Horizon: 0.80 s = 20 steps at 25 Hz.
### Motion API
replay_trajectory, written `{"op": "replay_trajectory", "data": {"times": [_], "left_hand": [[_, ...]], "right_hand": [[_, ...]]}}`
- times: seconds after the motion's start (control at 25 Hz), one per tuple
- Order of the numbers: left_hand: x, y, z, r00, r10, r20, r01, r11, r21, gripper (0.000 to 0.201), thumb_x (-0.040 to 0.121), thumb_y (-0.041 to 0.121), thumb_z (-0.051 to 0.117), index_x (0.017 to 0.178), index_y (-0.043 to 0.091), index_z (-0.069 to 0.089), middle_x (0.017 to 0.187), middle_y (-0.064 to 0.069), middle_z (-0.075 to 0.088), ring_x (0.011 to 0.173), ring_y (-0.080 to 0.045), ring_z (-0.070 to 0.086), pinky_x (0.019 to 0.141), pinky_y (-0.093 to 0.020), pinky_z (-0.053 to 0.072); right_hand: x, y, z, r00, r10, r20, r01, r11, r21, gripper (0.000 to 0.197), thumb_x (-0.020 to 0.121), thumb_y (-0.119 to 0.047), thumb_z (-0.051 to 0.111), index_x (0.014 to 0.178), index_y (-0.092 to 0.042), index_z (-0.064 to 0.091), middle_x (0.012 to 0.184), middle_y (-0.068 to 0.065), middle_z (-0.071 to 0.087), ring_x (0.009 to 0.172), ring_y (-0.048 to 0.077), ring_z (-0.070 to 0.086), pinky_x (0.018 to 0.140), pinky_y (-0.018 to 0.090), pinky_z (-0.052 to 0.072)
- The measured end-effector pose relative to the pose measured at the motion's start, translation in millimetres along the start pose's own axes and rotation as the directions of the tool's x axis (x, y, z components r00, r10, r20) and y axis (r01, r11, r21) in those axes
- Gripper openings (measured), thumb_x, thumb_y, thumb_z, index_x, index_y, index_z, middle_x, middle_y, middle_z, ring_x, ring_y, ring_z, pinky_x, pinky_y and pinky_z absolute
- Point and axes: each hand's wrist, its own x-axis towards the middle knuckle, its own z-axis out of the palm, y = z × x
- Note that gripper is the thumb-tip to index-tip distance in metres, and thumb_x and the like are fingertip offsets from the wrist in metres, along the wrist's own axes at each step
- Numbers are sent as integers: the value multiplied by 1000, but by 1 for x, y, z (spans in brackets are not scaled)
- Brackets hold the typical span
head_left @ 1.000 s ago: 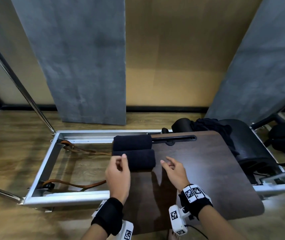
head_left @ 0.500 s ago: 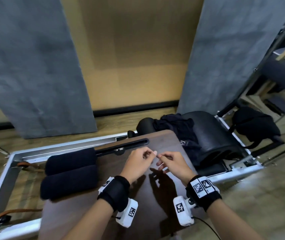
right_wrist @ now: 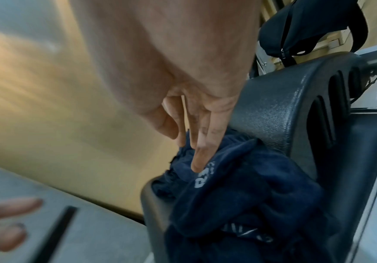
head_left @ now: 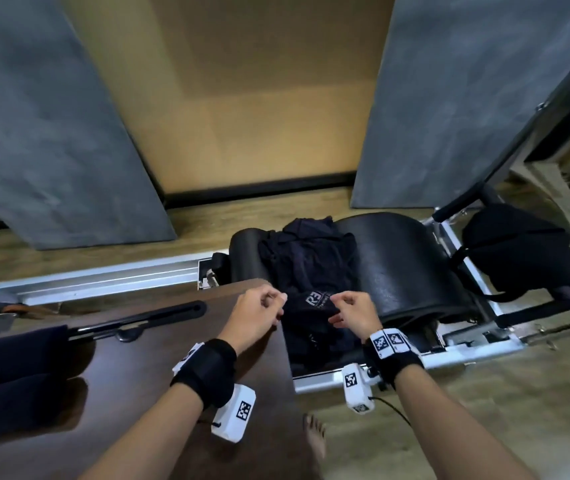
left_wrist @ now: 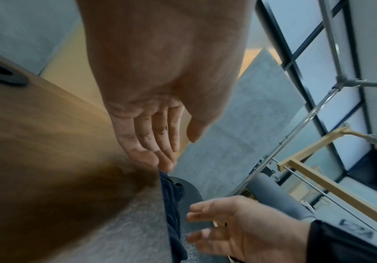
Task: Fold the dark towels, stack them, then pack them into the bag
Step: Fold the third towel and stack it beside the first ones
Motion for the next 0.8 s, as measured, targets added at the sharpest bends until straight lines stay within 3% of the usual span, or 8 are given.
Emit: {"op": "replay_trajectory", "data": {"times": [0.12, 0.2, 0.28, 0.36, 0.56, 0.64, 0.72, 0.8], "left_hand": [[24, 12, 18, 997, -69, -30, 68, 997, -31, 17, 105, 26, 64, 101, 12, 72, 88, -12, 78, 63, -14, 67, 50, -19, 48], [32, 16, 25, 994, -98, -42, 96, 994, -49, 18, 106, 27, 63, 101, 13, 72, 88, -11, 77, 64, -13, 67, 51, -21, 49], [37, 17, 32, 992, -115, -52, 112, 992, -48, 18, 106, 28, 62, 101, 13, 72, 88, -9, 78, 65, -13, 67, 52, -22, 49], [39, 19, 34, 990, -122, -70, 119, 992, -47, 19, 106, 29, 62, 101, 14, 72, 88, -7, 78, 64, -13, 67, 53, -24, 49], [40, 28, 36, 986, -129, -102, 124, 991, -52, 16, 106, 28, 62, 102, 15, 72, 93, -9, 77, 67, -14, 68, 57, -26, 51], [38, 35, 37, 992, -98, -85, 95, 994, -47, 13, 105, 28, 65, 110, 17, 71, 100, -8, 76, 76, -17, 71, 64, -25, 54], [34, 45, 38, 1000, -6, -26, 5, 999, -31, 26, 101, 31, 71, 124, 19, 68, 109, 0, 73, 91, -16, 70, 78, -27, 56], [28, 57, 39, 994, 101, 33, -101, 995, -5, 42, 95, 37, 78, 133, 24, 64, 123, 10, 69, 106, -7, 68, 92, -25, 54]], "right_hand": [[37, 8, 2, 992, 22, 122, 7, 973, -232, 46, 96, 3, 57, 142, -5, 57, 125, 17, 67, 95, 36, 71, 93, 51, 59], [51, 13, 7, 976, -28, 215, 129, 872, -472, 65, 90, 0, 65, 152, -10, 48, 139, 17, 62, 124, 35, 63, 110, 42, 47], [62, 20, 7, 971, -61, 230, 191, 779, -597, 62, 89, -4, 70, 148, -14, 54, 140, 15, 61, 130, 32, 58, 110, 35, 44], [72, 23, 1, 972, -158, 175, 234, 746, -623, 38, 92, -14, 72, 129, -17, 72, 129, 9, 69, 124, 30, 61, 103, 34, 47], [88, -9, -31, 933, -341, 117, 361, 875, -324, 10, 96, -29, 70, 91, -22, 74, 97, 6, 71, 99, 26, 62, 97, 44, 48], [81, -32, -47, 907, -372, 196, 390, 919, -64, 26, 100, -31, 65, 75, -24, 62, 78, -5, 62, 81, 14, 58, 85, 41, 46], [64, -59, -63, 862, -433, 262, 392, 899, 196, 25, 101, -32, 63, 77, -26, 64, 81, -11, 65, 84, 8, 61, 83, 35, 47], [41, -84, -77, 816, -510, 272, 438, 853, 283, 18, 102, -37, 62, 92, -26, 72, 98, -6, 75, 98, 11, 69, 86, 28, 53]]}}
